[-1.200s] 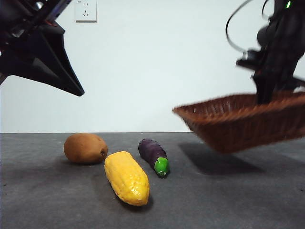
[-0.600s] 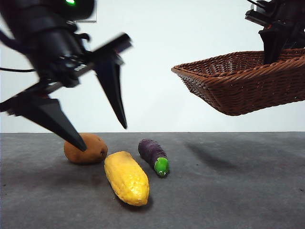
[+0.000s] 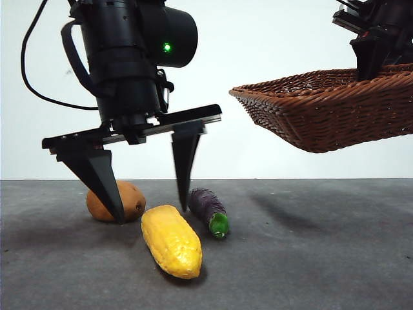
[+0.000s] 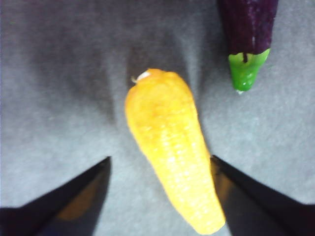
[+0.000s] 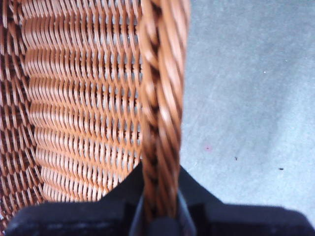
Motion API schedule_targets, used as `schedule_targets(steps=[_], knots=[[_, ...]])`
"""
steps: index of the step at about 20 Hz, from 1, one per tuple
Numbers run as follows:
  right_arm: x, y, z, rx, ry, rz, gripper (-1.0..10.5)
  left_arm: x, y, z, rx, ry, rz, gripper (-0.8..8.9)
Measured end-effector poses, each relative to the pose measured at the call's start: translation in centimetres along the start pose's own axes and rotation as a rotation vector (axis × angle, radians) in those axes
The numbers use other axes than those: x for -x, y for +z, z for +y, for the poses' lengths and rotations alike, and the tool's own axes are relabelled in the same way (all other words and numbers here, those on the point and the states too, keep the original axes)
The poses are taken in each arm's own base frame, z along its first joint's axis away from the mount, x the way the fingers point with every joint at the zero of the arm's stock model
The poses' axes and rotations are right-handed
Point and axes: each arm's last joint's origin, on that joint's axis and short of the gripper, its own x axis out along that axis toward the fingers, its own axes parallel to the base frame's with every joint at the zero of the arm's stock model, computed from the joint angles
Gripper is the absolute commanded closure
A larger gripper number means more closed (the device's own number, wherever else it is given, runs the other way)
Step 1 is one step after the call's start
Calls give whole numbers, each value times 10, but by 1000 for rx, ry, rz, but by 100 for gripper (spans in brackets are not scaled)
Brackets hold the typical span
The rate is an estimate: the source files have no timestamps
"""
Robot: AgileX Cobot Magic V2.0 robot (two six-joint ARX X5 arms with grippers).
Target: Help me put the vegetables on the table into the basket
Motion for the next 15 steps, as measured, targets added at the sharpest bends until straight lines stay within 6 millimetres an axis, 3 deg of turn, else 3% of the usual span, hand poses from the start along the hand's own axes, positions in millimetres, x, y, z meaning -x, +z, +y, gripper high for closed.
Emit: schedule_targets(steps=[2,4,9,10,15], knots=[[0,0,0,1,1,0,957,-3,1,-3,4,-17,-5,421],[0,0,0,1,1,0,957,-8,0,-5,10,-12,12,286],[0,0,0,2,1,0,957,-21,0,-7,8,-5,51,281],[0,0,0,3,2,0,957,-21,0,-7,7,-8,47,291],[0,0,0,4,1,0,957,-21,-1,-8,6,-9,50,559]])
